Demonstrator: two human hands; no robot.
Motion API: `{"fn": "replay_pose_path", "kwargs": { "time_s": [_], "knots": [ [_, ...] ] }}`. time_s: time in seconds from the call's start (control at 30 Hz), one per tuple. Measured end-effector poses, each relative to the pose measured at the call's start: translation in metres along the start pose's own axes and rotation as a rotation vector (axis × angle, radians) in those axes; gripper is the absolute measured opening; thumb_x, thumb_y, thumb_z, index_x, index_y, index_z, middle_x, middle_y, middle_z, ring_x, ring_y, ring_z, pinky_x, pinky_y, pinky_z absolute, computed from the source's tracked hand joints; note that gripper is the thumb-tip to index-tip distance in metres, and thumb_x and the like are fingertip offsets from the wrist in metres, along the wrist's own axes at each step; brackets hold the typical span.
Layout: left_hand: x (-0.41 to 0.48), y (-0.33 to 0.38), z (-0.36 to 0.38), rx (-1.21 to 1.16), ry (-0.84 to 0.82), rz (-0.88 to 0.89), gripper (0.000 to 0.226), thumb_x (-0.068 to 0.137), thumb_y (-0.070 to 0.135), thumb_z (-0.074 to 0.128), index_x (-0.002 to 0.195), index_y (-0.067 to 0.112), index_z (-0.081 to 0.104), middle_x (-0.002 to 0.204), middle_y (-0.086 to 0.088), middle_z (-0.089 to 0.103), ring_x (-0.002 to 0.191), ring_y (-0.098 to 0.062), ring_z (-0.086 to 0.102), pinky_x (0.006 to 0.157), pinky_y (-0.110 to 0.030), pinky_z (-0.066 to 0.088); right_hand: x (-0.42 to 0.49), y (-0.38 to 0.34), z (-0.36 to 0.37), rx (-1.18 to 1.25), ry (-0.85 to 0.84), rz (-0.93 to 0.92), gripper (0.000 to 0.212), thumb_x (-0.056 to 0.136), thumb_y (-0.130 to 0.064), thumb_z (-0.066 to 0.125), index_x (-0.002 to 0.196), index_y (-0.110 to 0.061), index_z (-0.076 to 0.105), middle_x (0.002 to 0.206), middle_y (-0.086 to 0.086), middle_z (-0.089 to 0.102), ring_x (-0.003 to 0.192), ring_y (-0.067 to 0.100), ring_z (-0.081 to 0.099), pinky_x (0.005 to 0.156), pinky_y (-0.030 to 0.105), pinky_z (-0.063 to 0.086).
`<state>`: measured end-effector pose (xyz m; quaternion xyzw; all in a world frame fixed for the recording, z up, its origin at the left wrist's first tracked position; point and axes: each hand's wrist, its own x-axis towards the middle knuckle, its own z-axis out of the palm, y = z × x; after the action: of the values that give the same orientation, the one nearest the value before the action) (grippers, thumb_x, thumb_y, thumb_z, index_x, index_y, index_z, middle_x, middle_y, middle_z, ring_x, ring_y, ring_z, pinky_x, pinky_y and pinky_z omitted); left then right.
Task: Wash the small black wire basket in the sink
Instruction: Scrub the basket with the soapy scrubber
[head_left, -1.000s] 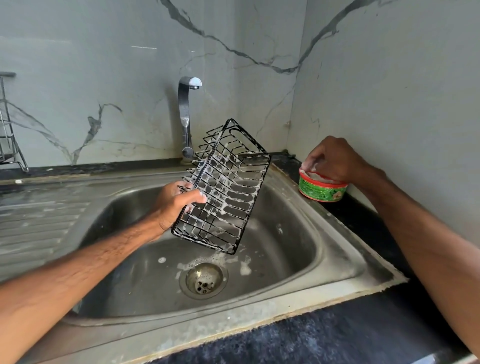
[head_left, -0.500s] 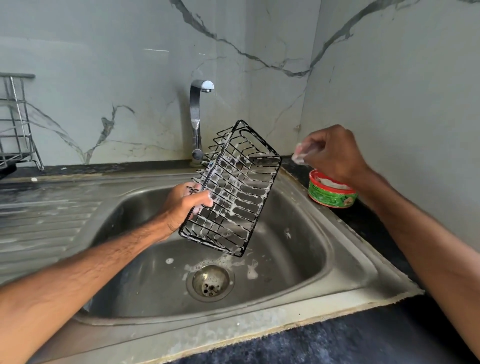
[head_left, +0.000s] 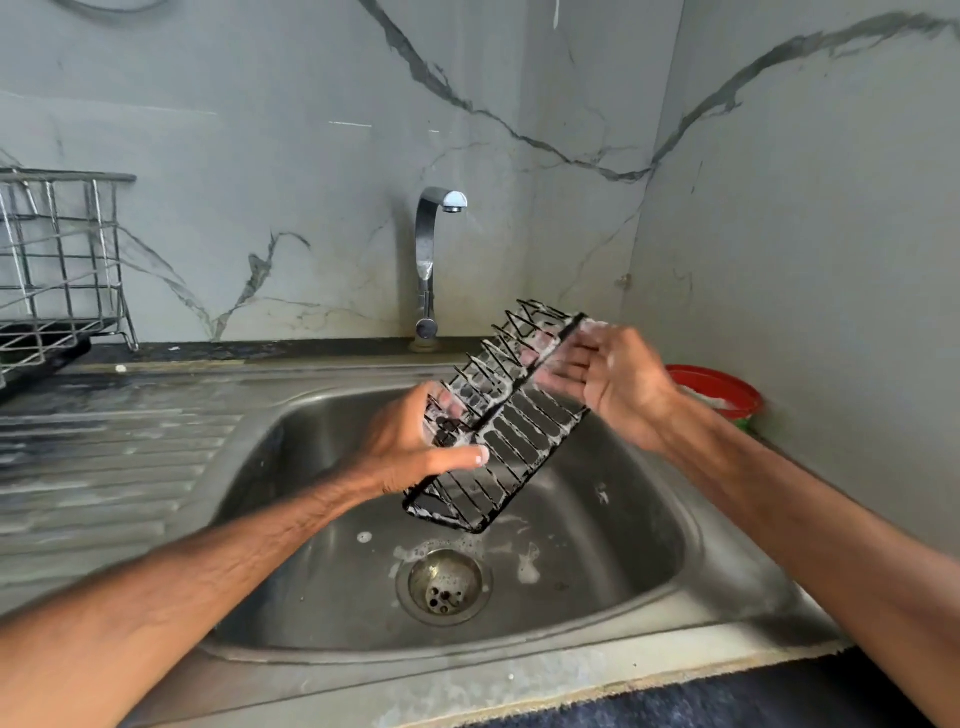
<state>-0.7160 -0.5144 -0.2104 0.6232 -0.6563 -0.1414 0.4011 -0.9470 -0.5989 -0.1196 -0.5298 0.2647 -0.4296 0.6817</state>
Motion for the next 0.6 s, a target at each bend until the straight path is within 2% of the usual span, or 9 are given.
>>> {"fn": "replay_pose_path", "kwargs": {
  "time_s": [0.07,0.17,0.23,0.27,0.3,0.37,0.47,0.53,0.6],
  "knots": [
    [0.001,-0.005,0.001,0.073,0.001,0.021,0.078,0.052,0.080,0.074,0.109,0.031,0.052,0.121,0.014,0.058,0.102,-0.015,0.064,0.089,-0.040,0.056,-0.002,0.002,0.003,0.161,-0.016,0.048,0.042,0.101,-0.010,0.030,0.128,0.009,0.057,0.118,0.023,0.070,0.110,0.033,0.070,0.097,0.044,0.054],
    [0.001,-0.005,-0.001,0.115,-0.027,0.015,0.088,0.049,0.086,0.071,0.113,0.030,0.050,0.120,0.018,0.051,0.108,-0.009,0.058,0.096,-0.037,0.052,-0.004,0.004,0.005,0.338,-0.015,0.063,0.054,0.093,-0.008,0.032,0.142,0.012,0.041,0.127,0.029,0.065,0.115,0.041,0.067,0.105,0.050,0.051],
    [0.003,-0.006,-0.003,0.165,-0.049,0.010,0.096,0.047,0.089,0.074,0.116,0.028,0.048,0.121,0.017,0.049,0.111,-0.010,0.055,0.100,-0.035,0.049,-0.004,0.003,0.006,0.404,-0.027,0.075,0.044,0.094,-0.013,0.032,0.133,0.002,0.044,0.130,0.029,0.063,0.115,0.044,0.066,0.102,0.053,0.052],
    [0.003,-0.009,-0.003,0.190,-0.056,0.008,0.099,0.048,0.089,0.077,0.118,0.028,0.047,0.125,0.013,0.049,0.112,-0.012,0.055,0.102,-0.036,0.050,-0.003,0.004,0.006,0.432,-0.037,0.090,0.040,0.097,-0.018,0.031,0.125,0.006,0.045,0.130,0.030,0.062,0.115,0.045,0.065,0.102,0.054,0.052],
    [0.003,-0.013,-0.004,0.218,-0.065,0.006,0.102,0.049,0.089,0.080,0.122,0.026,0.047,0.130,0.008,0.050,0.113,-0.013,0.056,0.102,-0.037,0.052,-0.004,0.007,0.008,0.445,-0.019,0.110,0.049,0.101,-0.024,0.031,0.127,0.014,0.047,0.129,0.032,0.062,0.116,0.046,0.065,0.104,0.053,0.051],
    [0.003,-0.019,-0.004,0.289,-0.085,0.014,0.118,0.046,0.095,0.075,0.132,0.020,0.044,0.137,0.001,0.049,0.110,-0.011,0.055,0.098,-0.035,0.055,-0.003,0.015,0.010,0.411,0.024,0.131,0.055,0.107,-0.033,0.031,0.132,0.012,0.050,0.125,0.031,0.065,0.115,0.044,0.066,0.105,0.052,0.050],
    [0.009,-0.029,-0.011,0.433,-0.159,0.031,0.140,0.040,0.106,0.063,0.144,0.015,0.035,0.141,0.000,0.042,0.116,-0.013,0.052,0.100,-0.037,0.056,-0.001,0.021,0.020,0.351,0.105,0.149,0.042,0.106,-0.022,0.034,0.127,0.007,0.055,0.118,0.025,0.070,0.109,0.039,0.070,0.099,0.050,0.055],
    [0.016,-0.039,-0.020,0.470,-0.186,0.033,0.143,0.042,0.107,0.062,0.147,0.014,0.032,0.142,0.000,0.039,0.118,-0.016,0.051,0.102,-0.041,0.055,0.006,0.018,0.030,0.300,0.125,0.173,0.034,0.104,-0.018,0.034,0.119,0.002,0.057,0.115,0.024,0.071,0.106,0.037,0.072,0.094,0.047,0.058],
    [0.020,-0.044,-0.027,0.463,-0.196,0.028,0.140,0.045,0.108,0.059,0.145,0.013,0.035,0.140,-0.001,0.042,0.119,-0.017,0.051,0.104,-0.038,0.053,0.017,0.013,0.039,0.253,0.124,0.175,0.025,0.106,-0.018,0.034,0.115,-0.005,0.053,0.112,0.020,0.071,0.102,0.037,0.073,0.086,0.046,0.061]
  ]
}}
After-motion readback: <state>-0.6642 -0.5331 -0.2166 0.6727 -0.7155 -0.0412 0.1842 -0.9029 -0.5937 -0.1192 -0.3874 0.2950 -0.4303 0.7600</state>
